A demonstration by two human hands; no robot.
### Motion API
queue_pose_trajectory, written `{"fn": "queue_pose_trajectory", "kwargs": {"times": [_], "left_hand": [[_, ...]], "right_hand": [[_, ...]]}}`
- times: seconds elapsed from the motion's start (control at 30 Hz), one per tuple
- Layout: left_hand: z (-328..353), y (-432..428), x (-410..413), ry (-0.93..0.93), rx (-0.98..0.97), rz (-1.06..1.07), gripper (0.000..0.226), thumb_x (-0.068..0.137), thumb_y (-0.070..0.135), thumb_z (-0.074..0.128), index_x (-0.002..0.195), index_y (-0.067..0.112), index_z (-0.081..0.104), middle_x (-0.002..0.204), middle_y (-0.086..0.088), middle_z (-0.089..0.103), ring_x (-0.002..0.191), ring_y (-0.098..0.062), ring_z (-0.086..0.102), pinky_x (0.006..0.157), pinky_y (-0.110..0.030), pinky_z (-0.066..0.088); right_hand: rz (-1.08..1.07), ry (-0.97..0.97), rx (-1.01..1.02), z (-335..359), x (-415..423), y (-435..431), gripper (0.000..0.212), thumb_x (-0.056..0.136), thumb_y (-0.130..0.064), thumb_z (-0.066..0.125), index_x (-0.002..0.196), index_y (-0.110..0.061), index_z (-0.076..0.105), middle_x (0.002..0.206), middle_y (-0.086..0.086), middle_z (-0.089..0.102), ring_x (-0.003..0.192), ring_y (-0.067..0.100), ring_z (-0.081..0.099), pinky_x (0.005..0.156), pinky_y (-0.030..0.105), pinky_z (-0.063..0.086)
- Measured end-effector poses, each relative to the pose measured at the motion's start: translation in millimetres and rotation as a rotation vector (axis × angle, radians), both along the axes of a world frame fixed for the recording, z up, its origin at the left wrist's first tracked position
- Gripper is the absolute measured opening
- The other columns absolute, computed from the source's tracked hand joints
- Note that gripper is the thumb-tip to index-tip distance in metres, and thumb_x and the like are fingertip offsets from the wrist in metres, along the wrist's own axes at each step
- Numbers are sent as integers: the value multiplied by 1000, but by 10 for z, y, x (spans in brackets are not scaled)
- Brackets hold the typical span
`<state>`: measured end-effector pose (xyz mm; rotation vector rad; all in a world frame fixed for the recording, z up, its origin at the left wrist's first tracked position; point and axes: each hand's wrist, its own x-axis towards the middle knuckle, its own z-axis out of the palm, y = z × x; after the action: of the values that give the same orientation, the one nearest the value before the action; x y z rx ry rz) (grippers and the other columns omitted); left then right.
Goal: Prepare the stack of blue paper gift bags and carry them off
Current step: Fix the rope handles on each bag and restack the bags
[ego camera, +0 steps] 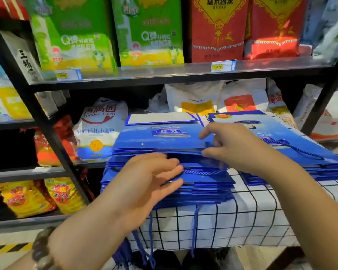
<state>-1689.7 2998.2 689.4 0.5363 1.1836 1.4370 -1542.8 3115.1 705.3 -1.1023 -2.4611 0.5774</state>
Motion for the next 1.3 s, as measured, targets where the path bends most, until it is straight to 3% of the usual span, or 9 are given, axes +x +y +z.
{"fn": "queue_pose_trajectory", "kwargs": {"times": [0.2,0.27,0.33,0.43,0.57,0.7,0.9,1.13,1.3], "left_hand": [[172,-55,96,715,-16,-358,41,84,15,64,117,35,50,120,14,55,63,-10,68,54,-22,53],[123,0,66,1236,85,-312,33,87,25,59,110,46,49,113,20,55,65,-9,61,62,-20,49],[121,60,28,1651,127,-252,16,88,34,56,104,36,57,94,14,60,71,-11,50,67,-25,42],[146,140,-81,1837,61,-217,21,89,42,53,80,24,61,67,7,51,71,-15,46,62,-29,38],[366,168,-276,1639,12,-136,41,87,44,54,58,16,60,53,2,62,46,-7,52,51,-24,44],[595,286,-398,1112,95,-54,37,90,31,55,60,11,60,38,-2,54,26,-9,36,32,-14,31],[741,500,-401,944,160,-46,31,92,28,54,69,9,62,40,3,52,29,-8,34,34,-10,29],[699,625,-445,859,116,-44,28,92,28,55,73,10,64,43,5,55,32,-7,40,36,-13,34],[613,638,-558,809,106,41,23,94,32,52,88,13,63,65,-4,68,41,-10,55,43,-16,45]], "right_hand": [[68,646,-547,149,13,-88,21,84,-1,60,99,-17,58,53,0,61,40,16,58,40,21,47],[54,761,-618,161,8,-87,17,85,0,58,93,-15,59,53,0,61,41,14,59,40,18,47],[38,889,-694,178,11,-70,12,87,-2,55,90,-13,59,53,-1,61,41,11,58,39,16,47],[0,1029,-732,181,44,-12,10,88,-4,54,90,-12,59,54,-2,62,43,9,59,41,15,47],[-80,1083,-726,115,85,42,13,88,-5,56,95,-15,55,61,-1,69,47,12,64,43,18,50],[-154,715,-530,18,-17,-19,9,87,-13,60,92,-20,57,71,1,68,43,14,60,42,20,46],[173,249,-384,19,-389,-314,33,84,-46,57,65,-19,64,54,-4,58,43,11,46,47,15,38],[187,381,-371,53,-639,-276,26,85,-20,63,73,2,62,55,1,56,44,7,45,45,19,36],[192,470,-479,38,-704,-180,17,82,-1,64,99,-1,63,70,11,63,54,10,59,57,20,54]]}}
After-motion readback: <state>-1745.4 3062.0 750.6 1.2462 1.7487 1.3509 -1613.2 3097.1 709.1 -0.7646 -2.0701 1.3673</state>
